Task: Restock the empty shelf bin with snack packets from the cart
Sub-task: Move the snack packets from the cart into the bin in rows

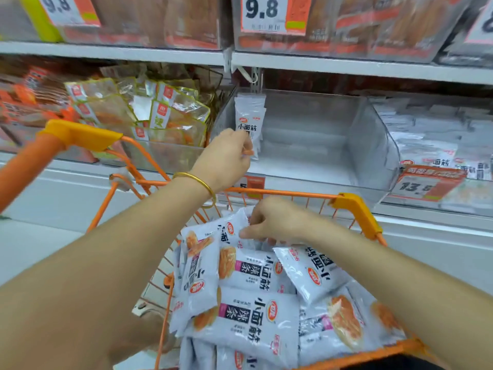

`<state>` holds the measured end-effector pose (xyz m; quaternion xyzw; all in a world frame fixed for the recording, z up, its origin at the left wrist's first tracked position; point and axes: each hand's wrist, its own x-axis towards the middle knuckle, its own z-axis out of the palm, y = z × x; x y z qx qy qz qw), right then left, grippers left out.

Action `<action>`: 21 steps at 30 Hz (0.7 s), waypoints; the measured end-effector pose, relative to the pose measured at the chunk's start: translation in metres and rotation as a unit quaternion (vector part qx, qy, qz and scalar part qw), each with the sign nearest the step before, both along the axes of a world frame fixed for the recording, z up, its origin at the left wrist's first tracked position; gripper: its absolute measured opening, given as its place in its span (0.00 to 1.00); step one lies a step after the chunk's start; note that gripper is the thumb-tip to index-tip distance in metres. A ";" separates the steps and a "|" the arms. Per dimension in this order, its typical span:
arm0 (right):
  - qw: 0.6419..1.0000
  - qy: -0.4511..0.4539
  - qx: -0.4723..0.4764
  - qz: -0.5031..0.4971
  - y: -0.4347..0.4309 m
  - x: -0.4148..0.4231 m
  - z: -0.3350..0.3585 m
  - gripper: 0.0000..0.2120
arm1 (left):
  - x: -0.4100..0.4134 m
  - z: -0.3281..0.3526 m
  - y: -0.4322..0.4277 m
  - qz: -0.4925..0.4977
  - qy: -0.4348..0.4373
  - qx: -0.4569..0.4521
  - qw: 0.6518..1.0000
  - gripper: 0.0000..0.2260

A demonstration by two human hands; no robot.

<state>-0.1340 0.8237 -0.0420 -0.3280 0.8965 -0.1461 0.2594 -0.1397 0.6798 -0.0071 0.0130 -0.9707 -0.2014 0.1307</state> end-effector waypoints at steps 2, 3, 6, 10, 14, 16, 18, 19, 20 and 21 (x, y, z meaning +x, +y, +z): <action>0.997 0.076 0.014 0.012 -0.009 0.004 -0.010 0.22 | 0.008 0.002 0.001 0.002 -0.003 0.020 1.000 0.11; 0.996 0.093 0.005 0.010 -0.012 0.005 -0.012 0.22 | 0.012 0.003 0.001 0.003 -0.005 0.031 0.999 0.10; 0.995 0.049 -0.083 -0.028 -0.012 0.003 -0.001 0.13 | 0.019 0.009 -0.001 -0.008 -0.007 0.063 0.998 0.07; 0.962 -0.041 -0.239 -0.129 0.006 -0.007 0.037 0.01 | 0.022 0.017 -0.003 -0.028 -0.037 0.173 0.984 0.14; 0.930 -0.036 -0.316 -0.183 0.023 -0.025 0.063 0.08 | 0.024 0.015 -0.001 -0.073 -0.131 0.251 0.956 0.16; 0.905 -0.039 -0.361 -0.223 0.025 -0.033 0.066 0.08 | 0.021 0.013 0.000 -0.086 -0.136 0.262 0.951 0.07; 0.868 -0.101 -0.411 -0.259 0.025 -0.039 0.063 0.05 | 0.016 0.013 0.001 -0.062 -0.117 0.321 0.938 0.03; 0.860 -0.140 -0.415 -0.262 0.025 -0.041 0.061 0.07 | 0.012 0.011 0.001 -0.040 -0.100 0.346 0.932 0.05; 0.866 -0.168 -0.395 -0.257 0.023 -0.043 0.056 0.10 | 0.007 0.010 0.001 -0.018 -0.080 0.362 0.929 0.08; 0.880 -0.183 -0.364 -0.245 0.021 -0.044 0.052 0.12 | 0.002 0.008 0.000 -0.005 -0.063 0.374 0.925 0.10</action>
